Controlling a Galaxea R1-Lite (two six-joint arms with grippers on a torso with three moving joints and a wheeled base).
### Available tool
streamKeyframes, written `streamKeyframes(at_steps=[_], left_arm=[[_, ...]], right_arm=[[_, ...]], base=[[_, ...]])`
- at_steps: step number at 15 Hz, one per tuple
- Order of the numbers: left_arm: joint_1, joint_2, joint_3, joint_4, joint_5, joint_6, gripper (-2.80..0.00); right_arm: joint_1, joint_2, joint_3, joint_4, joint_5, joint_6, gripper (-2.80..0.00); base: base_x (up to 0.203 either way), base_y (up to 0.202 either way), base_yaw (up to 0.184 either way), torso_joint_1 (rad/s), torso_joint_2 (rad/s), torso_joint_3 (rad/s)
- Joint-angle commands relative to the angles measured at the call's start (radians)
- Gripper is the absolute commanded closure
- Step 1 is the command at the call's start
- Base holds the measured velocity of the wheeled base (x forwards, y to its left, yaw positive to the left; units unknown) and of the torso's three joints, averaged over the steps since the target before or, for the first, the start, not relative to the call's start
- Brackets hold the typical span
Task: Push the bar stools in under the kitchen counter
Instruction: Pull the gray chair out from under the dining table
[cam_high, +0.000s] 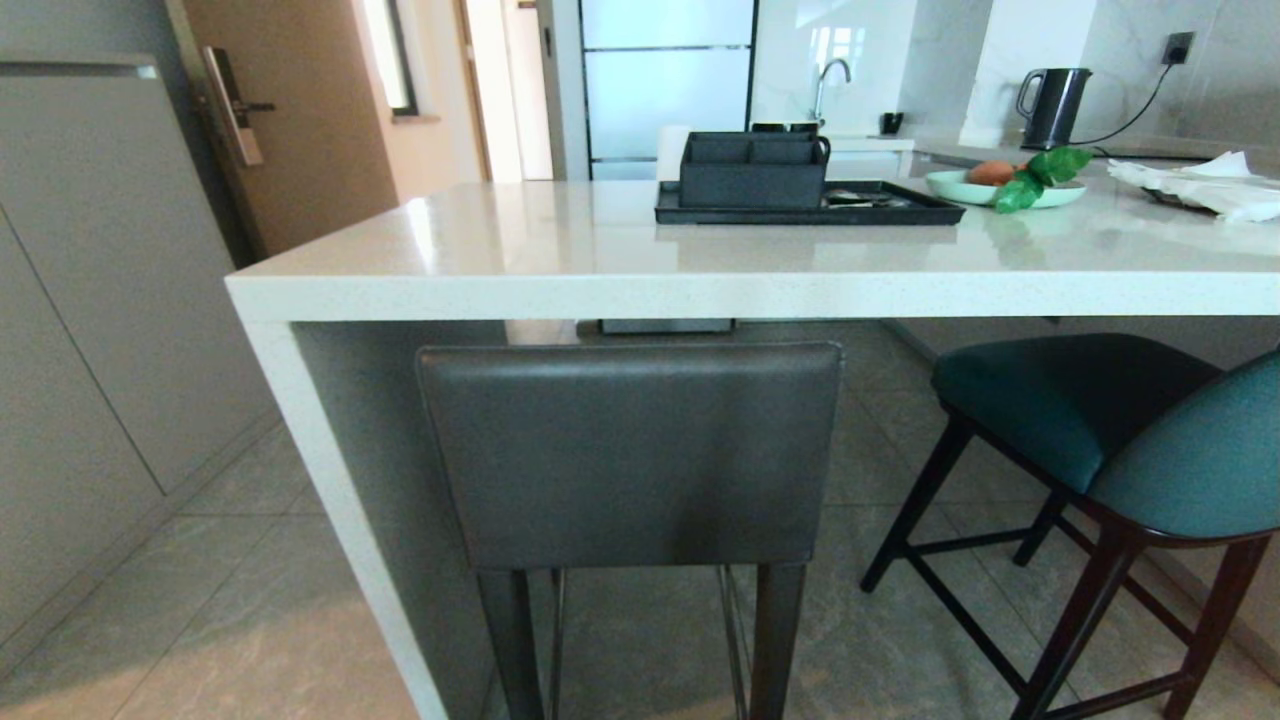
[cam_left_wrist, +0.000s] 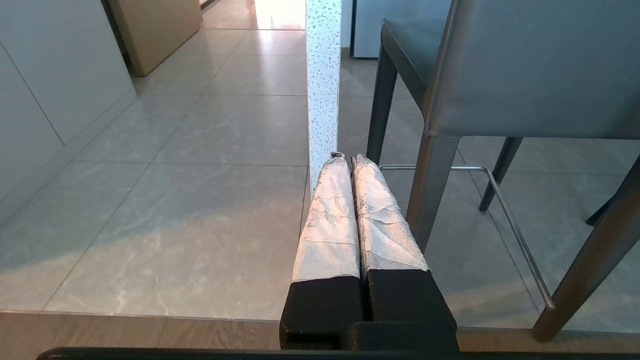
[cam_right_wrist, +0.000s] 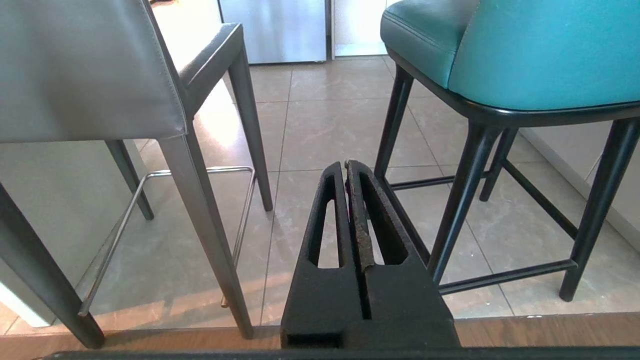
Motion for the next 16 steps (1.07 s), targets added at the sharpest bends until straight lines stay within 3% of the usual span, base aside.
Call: streamKeyframes(at_steps=[1,16], left_arm=[[0.0,0.0,0.003,0.0,0.001,-0.001,0.0],[0.002,0.0,0.003,0.0,0.001,-0.001,0.0]], right_arm=[[0.0,0.0,0.005,0.0,0.0,0.0,0.0],[0.0,0.0,0.005,0.0,0.0,0.001,0.0]], base=[[0.0,0.0,0.0,0.0,0.0,0.0],[0.0,0.0,0.0,0.0,0.0,0.0]])
